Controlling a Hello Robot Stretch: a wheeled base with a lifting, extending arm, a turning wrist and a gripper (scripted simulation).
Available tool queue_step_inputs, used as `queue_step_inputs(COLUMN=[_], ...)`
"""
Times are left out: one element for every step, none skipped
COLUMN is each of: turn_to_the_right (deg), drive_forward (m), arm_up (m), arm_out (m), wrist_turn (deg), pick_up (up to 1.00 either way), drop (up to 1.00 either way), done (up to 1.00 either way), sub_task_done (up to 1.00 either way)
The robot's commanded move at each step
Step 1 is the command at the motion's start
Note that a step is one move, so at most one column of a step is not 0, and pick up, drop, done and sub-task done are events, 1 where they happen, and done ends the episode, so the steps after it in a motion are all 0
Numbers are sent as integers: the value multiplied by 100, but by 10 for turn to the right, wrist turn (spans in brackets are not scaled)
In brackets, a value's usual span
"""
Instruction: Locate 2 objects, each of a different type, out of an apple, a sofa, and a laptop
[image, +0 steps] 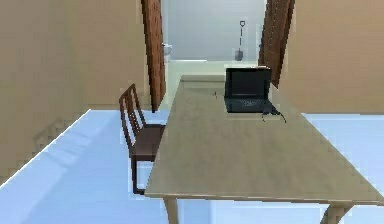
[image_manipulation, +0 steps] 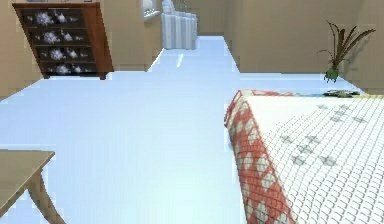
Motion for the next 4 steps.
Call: queue_step_inputs(turn_to_the_right=[-450,-420,0,0], drive_forward=[0,0,100,100], arm_up=[0,0,0,0], arm_out=[0,0,0,0], wrist_turn=[0,0,0,0], pick_up=[0,0,0,0], drop=[0,0,0,0], done=[0,0,0,0], sub_task_done=[0,0,0,0])
